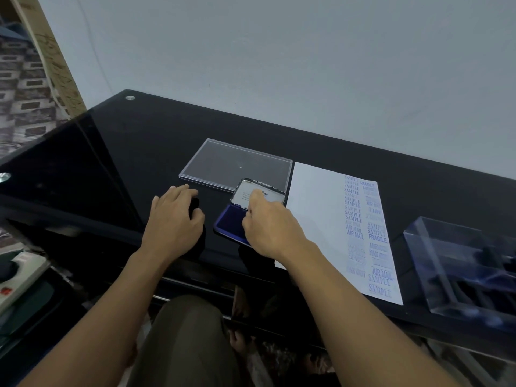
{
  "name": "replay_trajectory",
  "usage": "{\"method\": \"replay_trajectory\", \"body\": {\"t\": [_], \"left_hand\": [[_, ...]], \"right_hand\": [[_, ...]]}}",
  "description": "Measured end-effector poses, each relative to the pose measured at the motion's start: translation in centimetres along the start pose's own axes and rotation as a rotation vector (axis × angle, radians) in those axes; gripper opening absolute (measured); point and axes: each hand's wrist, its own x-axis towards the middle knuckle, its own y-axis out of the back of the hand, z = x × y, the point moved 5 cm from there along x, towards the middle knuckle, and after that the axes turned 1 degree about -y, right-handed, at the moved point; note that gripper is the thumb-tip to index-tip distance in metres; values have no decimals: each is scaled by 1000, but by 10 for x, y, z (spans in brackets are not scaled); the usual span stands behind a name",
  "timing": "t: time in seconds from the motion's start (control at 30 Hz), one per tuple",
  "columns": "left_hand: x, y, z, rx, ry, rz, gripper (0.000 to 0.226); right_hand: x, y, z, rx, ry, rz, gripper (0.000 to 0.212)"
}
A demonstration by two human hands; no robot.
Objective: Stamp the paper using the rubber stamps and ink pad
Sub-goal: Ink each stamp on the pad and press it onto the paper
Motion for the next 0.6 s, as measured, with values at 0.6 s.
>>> {"method": "replay_trajectory", "body": {"t": [0.6], "left_hand": [[-40,-27,175,-292,-435,-159,35]], "right_hand": [[-98,93,132,108,-232,20,22]]}}
